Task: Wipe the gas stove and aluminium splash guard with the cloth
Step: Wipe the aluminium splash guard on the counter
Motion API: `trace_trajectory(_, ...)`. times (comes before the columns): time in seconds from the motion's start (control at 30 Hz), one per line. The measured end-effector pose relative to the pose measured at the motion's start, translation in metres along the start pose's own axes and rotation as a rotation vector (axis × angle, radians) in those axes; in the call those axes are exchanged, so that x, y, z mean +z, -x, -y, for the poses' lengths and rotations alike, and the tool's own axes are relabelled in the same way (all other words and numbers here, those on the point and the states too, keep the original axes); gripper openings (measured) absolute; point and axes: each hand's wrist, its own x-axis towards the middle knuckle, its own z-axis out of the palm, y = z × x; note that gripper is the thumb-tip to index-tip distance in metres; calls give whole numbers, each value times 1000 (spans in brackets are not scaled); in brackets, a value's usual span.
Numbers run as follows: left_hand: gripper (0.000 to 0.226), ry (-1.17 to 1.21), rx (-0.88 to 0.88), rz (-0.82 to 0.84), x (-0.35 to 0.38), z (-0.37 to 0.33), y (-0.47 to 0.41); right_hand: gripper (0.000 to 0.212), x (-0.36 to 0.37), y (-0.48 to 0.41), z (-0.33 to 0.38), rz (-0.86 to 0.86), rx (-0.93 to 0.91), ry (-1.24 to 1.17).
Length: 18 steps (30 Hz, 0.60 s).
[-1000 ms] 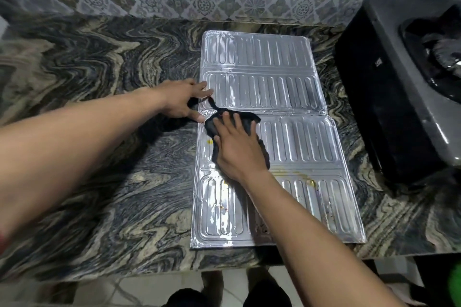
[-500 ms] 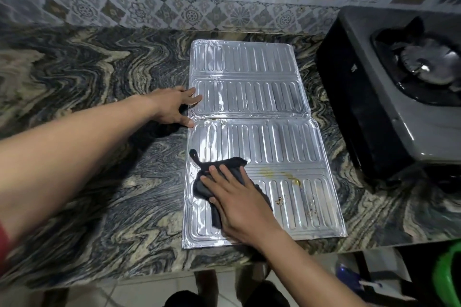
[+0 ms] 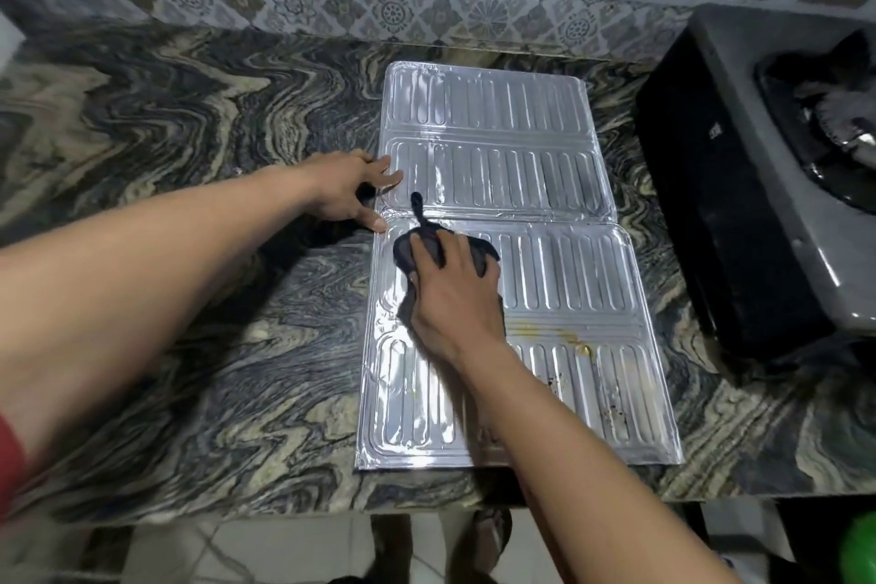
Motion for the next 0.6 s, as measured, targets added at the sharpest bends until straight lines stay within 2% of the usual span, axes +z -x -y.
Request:
trace_trajectory(0.2,90,4,-3,-4,-2,-3,4,55,-19,-36,11,13,34,72)
trace_trajectory(0.3,89,-2,-2,-2,-4,-5,5,50,-24,-35,4,-8,33,92)
trace_trajectory(0.47,90,-29,6,10,-5,-5,5,56,-27,-23,-28,-13,82,140)
trace_trajectory(0.6,89,-36,12,14,-4,-5,5,55,-26,-22,-21,-34,56,147)
